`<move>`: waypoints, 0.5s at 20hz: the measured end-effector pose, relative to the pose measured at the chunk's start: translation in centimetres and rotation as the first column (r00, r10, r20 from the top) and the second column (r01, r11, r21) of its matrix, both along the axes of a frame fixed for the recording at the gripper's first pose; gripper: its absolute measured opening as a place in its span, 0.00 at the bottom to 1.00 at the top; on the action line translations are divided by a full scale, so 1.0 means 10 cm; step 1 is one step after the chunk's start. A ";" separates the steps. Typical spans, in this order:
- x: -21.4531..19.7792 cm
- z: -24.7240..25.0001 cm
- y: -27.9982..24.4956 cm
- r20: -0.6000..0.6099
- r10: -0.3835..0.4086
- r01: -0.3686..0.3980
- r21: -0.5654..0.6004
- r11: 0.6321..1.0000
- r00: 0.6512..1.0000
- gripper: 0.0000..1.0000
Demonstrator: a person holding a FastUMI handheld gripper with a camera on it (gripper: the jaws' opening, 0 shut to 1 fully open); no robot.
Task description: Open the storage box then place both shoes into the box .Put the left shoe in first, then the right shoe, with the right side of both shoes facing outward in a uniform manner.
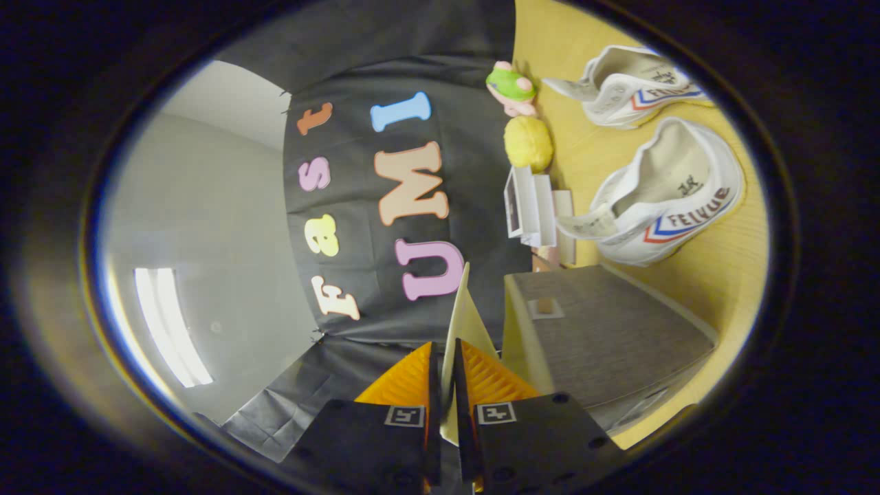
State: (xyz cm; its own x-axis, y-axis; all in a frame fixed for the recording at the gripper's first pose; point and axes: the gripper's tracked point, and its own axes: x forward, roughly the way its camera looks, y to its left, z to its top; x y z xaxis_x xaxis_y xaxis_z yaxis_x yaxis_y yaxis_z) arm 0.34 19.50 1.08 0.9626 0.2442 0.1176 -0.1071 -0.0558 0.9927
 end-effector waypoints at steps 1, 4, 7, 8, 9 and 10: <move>-0.02 0.17 0.12 0.034 0.026 -0.025 -0.011 1.000 0.999 0.15; -0.01 0.54 0.58 0.090 0.118 -0.114 -0.053 0.992 0.989 0.17; -0.07 0.70 1.21 0.122 0.229 -0.217 -0.105 0.970 0.966 0.19; -0.10 0.71 1.42 0.125 0.270 -0.255 -0.128 0.959 0.955 0.19; -0.14 0.68 1.65 0.125 0.312 -0.292 -0.152 0.944 0.942 0.19; -0.19 0.65 1.86 0.125 0.348 -0.326 -0.167 0.930 0.929 0.19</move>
State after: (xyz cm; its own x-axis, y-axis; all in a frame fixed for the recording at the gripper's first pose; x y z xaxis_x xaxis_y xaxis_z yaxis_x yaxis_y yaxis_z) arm -1.54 38.08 7.58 0.7940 0.5760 0.1943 -0.2544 0.0246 0.9668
